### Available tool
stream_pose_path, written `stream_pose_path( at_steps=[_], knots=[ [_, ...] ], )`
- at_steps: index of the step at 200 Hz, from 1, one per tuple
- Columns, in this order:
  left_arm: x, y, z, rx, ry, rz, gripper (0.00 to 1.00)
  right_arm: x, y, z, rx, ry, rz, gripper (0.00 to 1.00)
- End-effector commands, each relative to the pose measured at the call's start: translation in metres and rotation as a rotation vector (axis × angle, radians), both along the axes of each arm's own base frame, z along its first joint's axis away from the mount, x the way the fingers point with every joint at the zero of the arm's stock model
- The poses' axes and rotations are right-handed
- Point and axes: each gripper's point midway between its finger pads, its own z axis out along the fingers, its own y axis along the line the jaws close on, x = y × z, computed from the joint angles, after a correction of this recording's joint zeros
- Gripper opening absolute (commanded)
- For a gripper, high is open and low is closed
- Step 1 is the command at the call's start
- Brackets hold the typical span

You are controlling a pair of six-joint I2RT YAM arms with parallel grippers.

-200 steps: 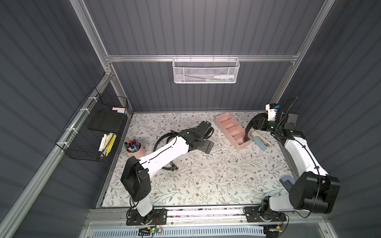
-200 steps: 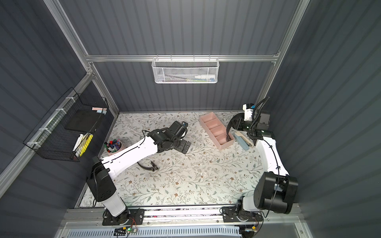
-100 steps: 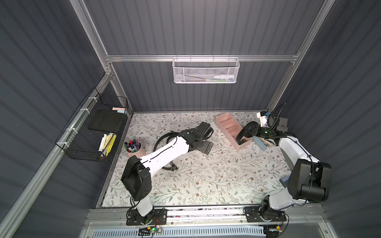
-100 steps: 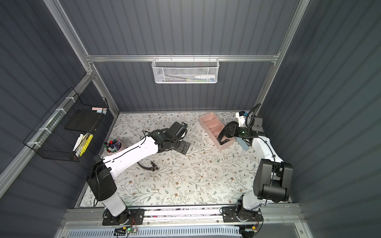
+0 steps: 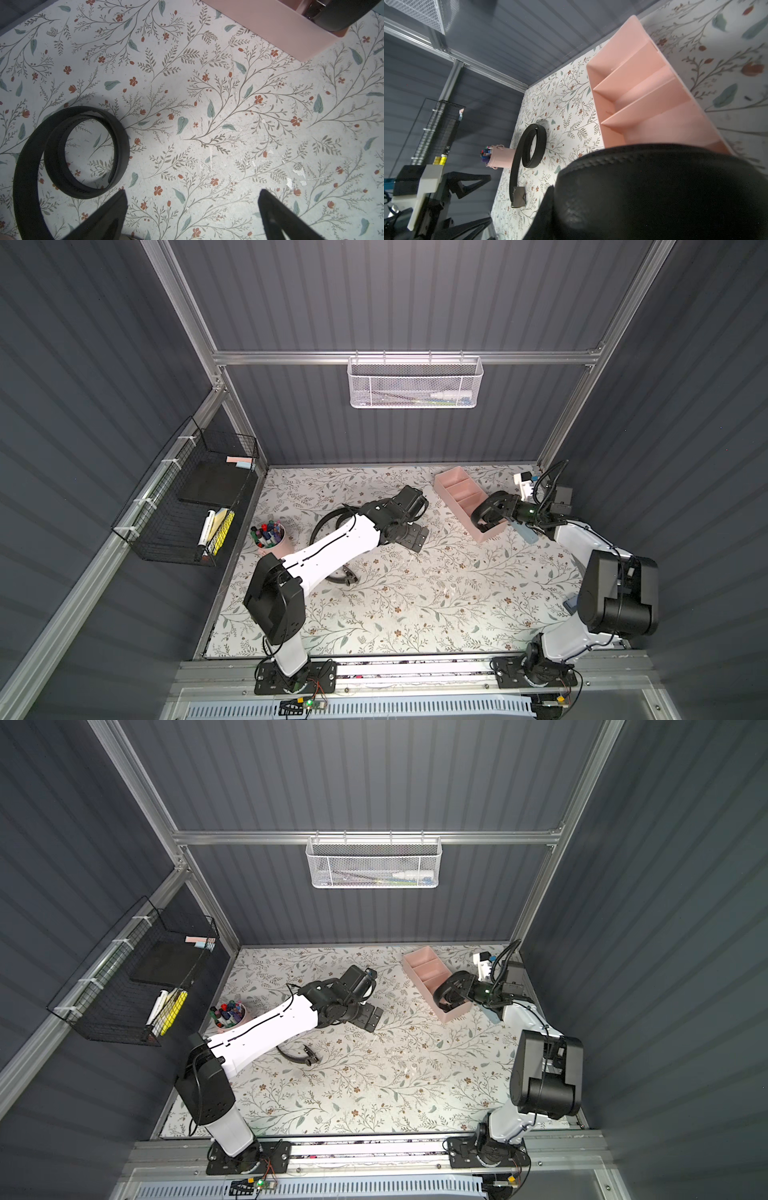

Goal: Place the belts into the storage roll
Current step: Place the belt in the container.

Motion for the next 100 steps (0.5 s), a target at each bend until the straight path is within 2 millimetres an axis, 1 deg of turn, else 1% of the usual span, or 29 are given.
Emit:
stream_pose_path(
  at_steps=[1, 18, 42, 59, 85, 100],
  knots=[
    [0.004, -0.007, 0.001, -0.015, 0.013, -0.016, 0.99, 0.005, 0.006, -0.007, 0.083, 0.035, -0.019, 0.00],
    [0.006, -0.009, -0.001, -0.007, 0.017, -0.024, 0.99, 0.005, 0.008, -0.012, 0.113, 0.047, -0.027, 0.00],
    [0.008, -0.016, -0.006, -0.017, 0.035, -0.037, 0.99, 0.005, 0.013, -0.020, 0.140, 0.071, -0.025, 0.00],
    [0.012, -0.023, -0.007, -0.025, 0.041, -0.042, 0.99, 0.003, 0.014, -0.027, 0.153, 0.096, -0.036, 0.00],
    [0.022, -0.040, -0.006, -0.056, 0.046, -0.065, 0.99, 0.002, 0.010, -0.040, 0.160, 0.148, -0.076, 0.00],
    [0.029, -0.056, -0.007, -0.085, 0.050, -0.084, 0.99, 0.000, 0.006, -0.050, 0.167, 0.189, -0.103, 0.00]
  ],
)
